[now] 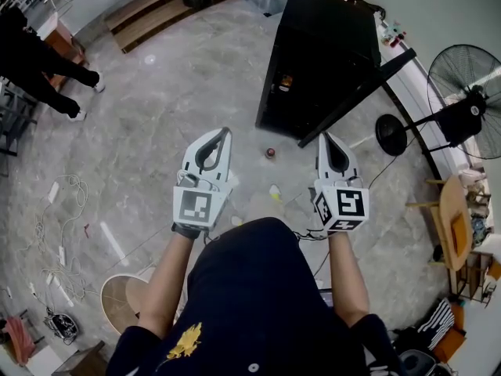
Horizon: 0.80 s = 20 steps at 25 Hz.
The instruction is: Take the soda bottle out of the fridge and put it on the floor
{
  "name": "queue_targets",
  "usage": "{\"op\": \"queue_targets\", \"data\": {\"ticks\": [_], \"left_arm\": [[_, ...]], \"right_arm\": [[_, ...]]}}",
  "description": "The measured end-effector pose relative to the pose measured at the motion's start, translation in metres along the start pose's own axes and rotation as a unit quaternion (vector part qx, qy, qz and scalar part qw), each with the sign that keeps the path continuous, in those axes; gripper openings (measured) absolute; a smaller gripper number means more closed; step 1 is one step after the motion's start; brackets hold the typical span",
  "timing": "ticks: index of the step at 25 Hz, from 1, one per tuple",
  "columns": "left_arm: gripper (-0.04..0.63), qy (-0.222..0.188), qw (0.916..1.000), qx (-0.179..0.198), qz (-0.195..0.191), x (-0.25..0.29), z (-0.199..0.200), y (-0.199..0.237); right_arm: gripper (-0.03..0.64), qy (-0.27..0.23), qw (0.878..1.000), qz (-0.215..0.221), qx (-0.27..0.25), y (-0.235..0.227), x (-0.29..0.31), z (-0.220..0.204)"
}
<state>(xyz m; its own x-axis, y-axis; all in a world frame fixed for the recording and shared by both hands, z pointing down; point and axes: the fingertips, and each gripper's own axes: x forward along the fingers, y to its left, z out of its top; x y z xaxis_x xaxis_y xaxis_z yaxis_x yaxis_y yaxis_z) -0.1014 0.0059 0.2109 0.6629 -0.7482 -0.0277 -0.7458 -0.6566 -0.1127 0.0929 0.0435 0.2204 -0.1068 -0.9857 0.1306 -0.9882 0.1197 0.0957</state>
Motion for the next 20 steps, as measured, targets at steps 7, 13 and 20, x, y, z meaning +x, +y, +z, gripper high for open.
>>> {"op": "queue_targets", "data": {"ticks": [7,13,20], "left_arm": [[0.017,0.002,1.0000,-0.008,-0.002,0.000,-0.003,0.001],[0.017,0.002,0.9998,-0.013,-0.014,-0.010,-0.003,-0.014],[0.017,0.031,0.9811,0.174,-0.080,-0.013,0.006,-0.053]], "right_arm": [[-0.003,0.002,1.000,-0.002,0.000,-0.001,0.003,0.000],[-0.003,0.001,1.000,0.010,-0.001,0.008,0.000,-0.001],[-0.003,-0.014,0.996,0.062,-0.056,0.006,0.004,0.002]]}}
